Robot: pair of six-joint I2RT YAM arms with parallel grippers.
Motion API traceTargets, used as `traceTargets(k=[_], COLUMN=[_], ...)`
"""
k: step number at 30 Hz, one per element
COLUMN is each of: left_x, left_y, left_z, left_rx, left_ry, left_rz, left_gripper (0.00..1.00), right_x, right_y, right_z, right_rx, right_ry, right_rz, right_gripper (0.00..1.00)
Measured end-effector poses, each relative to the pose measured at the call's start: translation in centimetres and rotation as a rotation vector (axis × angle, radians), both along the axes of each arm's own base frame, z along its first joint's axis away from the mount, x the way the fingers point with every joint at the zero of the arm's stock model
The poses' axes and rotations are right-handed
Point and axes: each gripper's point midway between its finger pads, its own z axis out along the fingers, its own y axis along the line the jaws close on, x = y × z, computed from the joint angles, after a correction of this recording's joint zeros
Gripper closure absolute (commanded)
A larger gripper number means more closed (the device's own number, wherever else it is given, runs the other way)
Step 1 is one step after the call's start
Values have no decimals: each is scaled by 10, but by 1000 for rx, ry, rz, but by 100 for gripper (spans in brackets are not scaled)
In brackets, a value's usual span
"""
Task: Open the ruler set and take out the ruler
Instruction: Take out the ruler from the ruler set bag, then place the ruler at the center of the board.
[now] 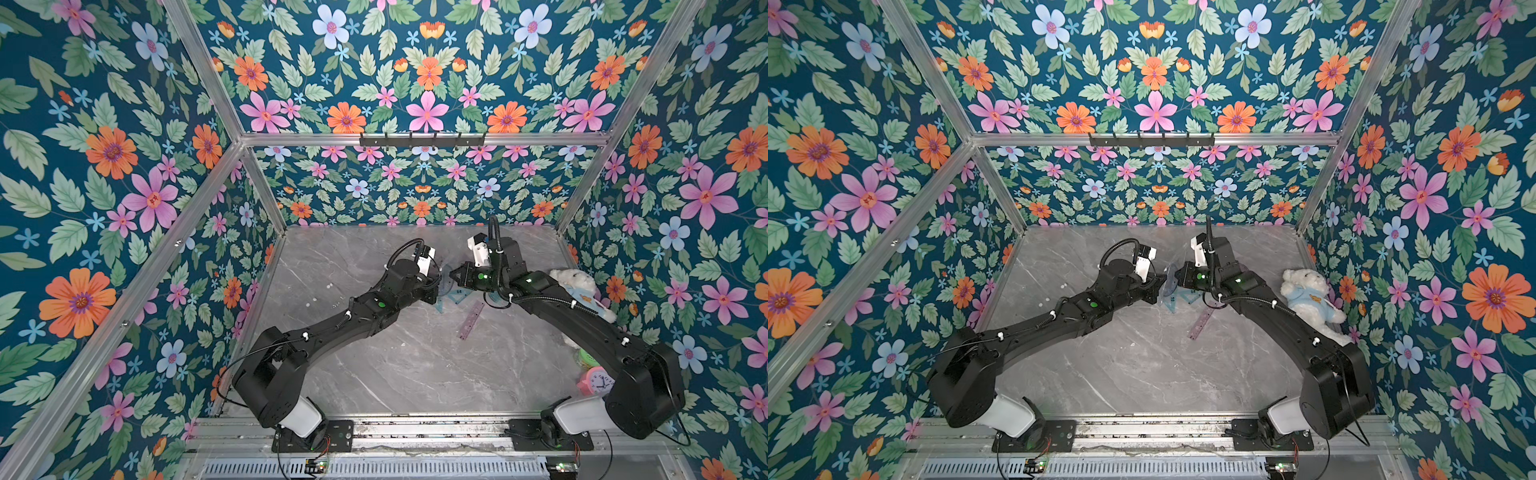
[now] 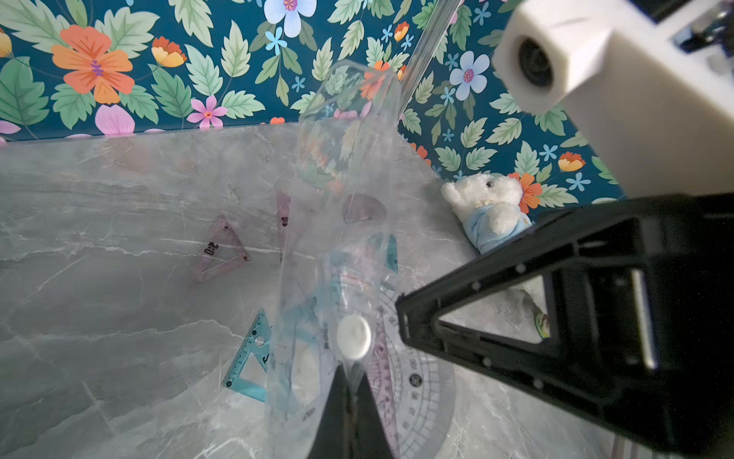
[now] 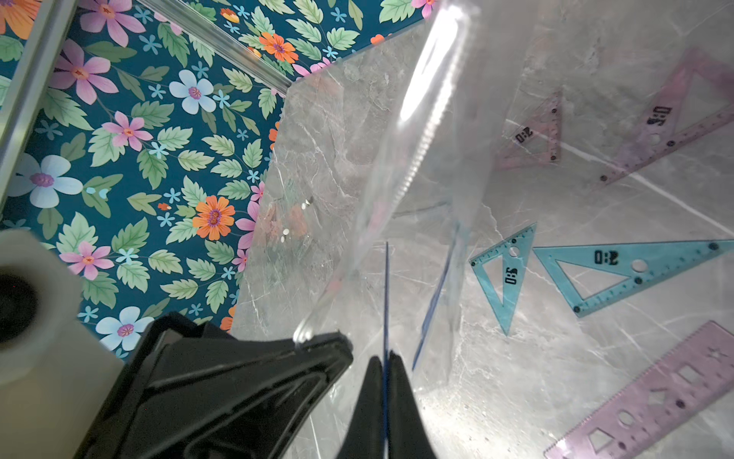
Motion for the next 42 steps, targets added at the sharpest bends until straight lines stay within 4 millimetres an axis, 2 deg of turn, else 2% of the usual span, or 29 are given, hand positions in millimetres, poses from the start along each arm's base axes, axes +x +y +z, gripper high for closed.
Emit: traceTargets(k=[4,8,11,15,20,23,26,29,42], left_x=[1,2,3,5,6,6,5,5,4], left_y=[3,5,4,3,3,3,3,3,4], left_z=[-4,-7,-7,-2,2,4,4,6,9], left_rx=[8,12,10,4,1,-1,0,0,0], left_ry=[1,5,4,-4,-14,-18,-21,-25,-38], left_rz=[14,18,20,20,19,18,16,15,5], left_gripper=[100,100,100,100,100,100,100,100,100], right_x=[-9,-26,-40,-50,-60,-64,-63,-60,-36], right_y=[-27,-57,-80,-113,-160,-181,-193,-202,-206], right_z=[12,19,13,-11,-68,-101,-127,-145,-169], right_rx=[24,22,5,-16,-17,11,52,96,145], right_ry=[-21,-21,-8,55,181,254,317,359,372], right_rz=[-42,-100,-139,-227,-368,-440,-482,-514,-504], right_gripper=[100,100,100,100,100,100,100,100,100])
